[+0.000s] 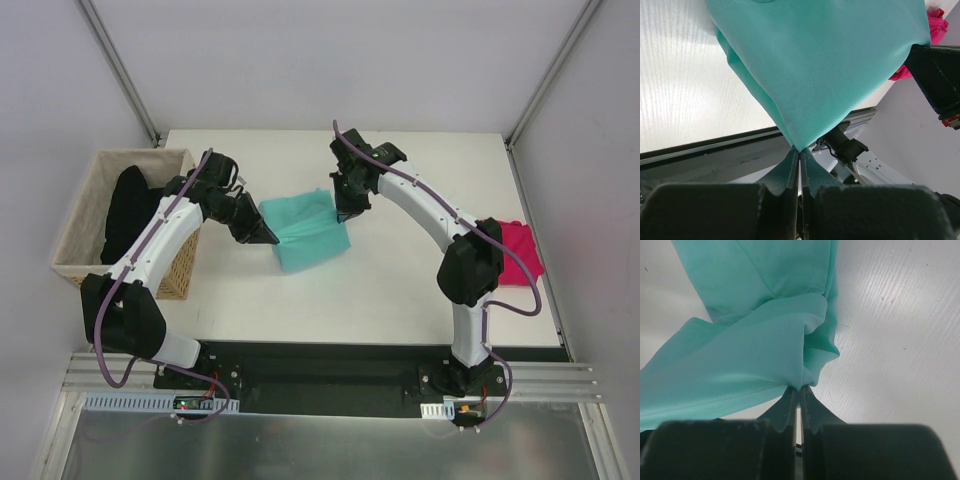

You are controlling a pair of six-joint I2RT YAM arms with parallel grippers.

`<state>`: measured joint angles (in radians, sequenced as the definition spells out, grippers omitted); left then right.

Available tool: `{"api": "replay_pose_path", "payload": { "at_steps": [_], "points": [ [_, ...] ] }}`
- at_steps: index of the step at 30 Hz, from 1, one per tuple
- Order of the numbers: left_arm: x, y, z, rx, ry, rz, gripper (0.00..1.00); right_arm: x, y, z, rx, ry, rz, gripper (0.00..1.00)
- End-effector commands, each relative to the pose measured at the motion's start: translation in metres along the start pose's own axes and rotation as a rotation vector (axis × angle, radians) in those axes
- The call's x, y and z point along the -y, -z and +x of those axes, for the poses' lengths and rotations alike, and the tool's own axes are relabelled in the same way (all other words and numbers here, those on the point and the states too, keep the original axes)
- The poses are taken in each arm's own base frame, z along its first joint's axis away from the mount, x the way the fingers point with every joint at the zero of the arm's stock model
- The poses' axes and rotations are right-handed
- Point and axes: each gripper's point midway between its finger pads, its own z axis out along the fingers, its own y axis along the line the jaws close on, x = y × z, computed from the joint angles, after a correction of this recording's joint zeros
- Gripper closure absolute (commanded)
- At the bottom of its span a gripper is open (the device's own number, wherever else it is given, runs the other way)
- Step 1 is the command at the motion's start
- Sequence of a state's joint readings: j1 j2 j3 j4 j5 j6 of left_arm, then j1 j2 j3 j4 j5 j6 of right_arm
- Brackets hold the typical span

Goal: Fold and stack the t-shirts
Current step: Fold the long partially folded tshirt into a neat square

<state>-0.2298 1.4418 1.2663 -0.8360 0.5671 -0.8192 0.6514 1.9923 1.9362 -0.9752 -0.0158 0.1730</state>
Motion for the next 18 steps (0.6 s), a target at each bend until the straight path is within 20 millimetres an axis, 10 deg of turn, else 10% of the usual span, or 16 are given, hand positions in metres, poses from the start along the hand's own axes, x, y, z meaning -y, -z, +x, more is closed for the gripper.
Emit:
{"api": "replay_pose_path", "payload": {
  "at_steps": [1,18],
  "points": [
    [0.0,0.003,0.006,-0.011,0.01,0.0,1.0,0.005,0.025,-0.017,0.074,0.016,0.011,0.99],
    [0.017,-0.006,-0.036,-0.017,-0.018,0.021,1.0,0.012,-0.003,-0.05,0.061,0.042,0.023,0.99]
  ]
}}
